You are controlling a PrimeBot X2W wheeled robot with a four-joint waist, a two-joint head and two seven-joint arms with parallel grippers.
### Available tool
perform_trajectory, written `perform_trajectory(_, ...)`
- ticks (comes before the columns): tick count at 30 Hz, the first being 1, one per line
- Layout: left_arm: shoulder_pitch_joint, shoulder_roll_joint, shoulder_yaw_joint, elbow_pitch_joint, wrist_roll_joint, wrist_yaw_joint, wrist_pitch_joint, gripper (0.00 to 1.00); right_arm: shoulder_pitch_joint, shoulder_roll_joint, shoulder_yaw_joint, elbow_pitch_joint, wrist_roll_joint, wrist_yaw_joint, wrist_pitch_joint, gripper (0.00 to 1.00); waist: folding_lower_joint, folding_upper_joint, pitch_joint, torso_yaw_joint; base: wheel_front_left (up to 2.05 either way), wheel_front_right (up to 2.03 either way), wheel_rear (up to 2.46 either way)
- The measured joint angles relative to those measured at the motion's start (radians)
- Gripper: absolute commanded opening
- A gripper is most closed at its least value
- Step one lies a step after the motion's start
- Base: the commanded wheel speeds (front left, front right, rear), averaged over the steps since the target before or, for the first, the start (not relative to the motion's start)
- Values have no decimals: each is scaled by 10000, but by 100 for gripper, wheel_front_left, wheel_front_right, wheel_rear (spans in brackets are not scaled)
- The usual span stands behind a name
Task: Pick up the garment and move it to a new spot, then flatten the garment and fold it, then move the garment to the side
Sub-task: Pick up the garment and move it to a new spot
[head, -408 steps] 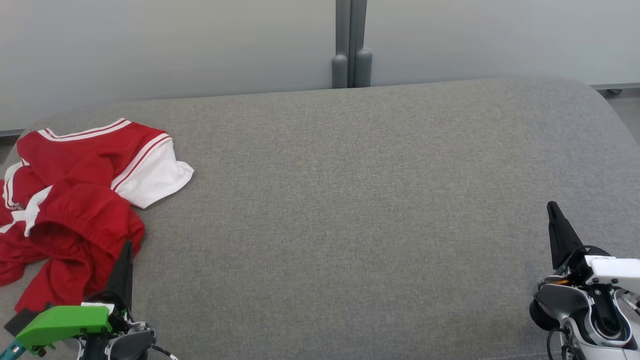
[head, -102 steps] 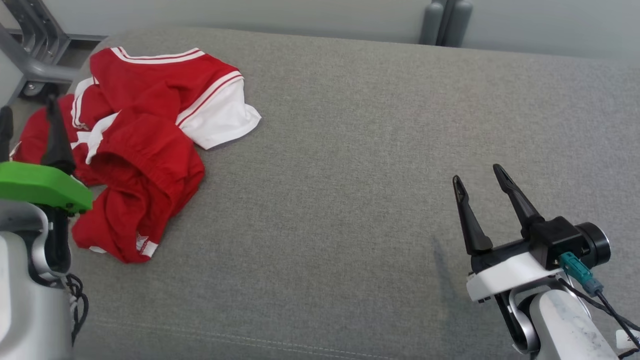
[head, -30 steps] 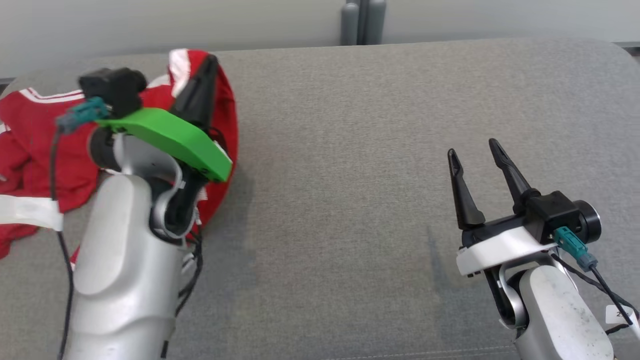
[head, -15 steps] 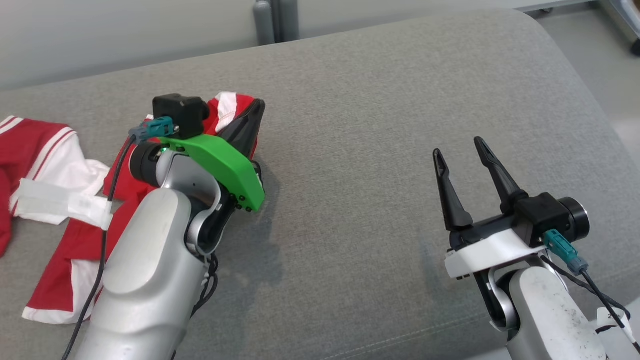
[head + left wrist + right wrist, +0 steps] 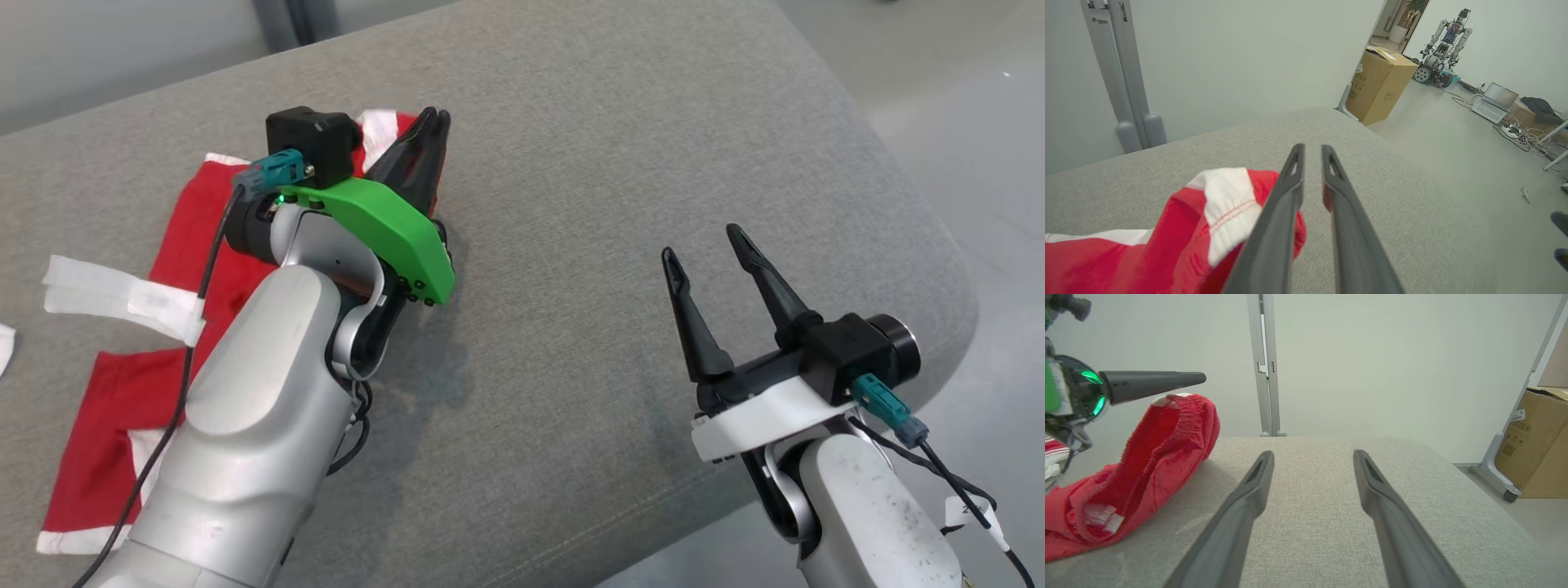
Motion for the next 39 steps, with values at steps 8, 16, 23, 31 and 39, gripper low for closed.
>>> perform_trajectory(8, 1, 12, -1342, -25, -744, -355, -437, 100, -198, 6, -12, 253, 163, -4, 0, 100, 0, 0, 374, -870, 0, 0, 0)
perform_trajectory(16, 3, 33, -1582, 288, -765, -366, -1030, 100, -273, 8, 117, 479, 163, 207, 0, 100, 0, 0, 429, -461, 0, 0, 0)
perform_trajectory(23, 193, 132, -1277, 451, -123, -144, -1722, 100, -633, -10, 828, 1091, 84, 897, 0, 100, 0, -1, 257, 263, 0, 0, 0)
perform_trajectory(31, 1821, 612, -531, 431, -58, 675, -2431, 100, -966, -92, 2242, 2291, -128, 1315, 0, 100, 0, 0, -16, 1304, 0, 0, 0)
perform_trajectory(39, 3198, 548, 207, -109, -435, 1047, -2581, 100, -1104, -94, 3026, 3459, 115, 1335, 0, 100, 0, 0, -244, 2379, 0, 0, 0)
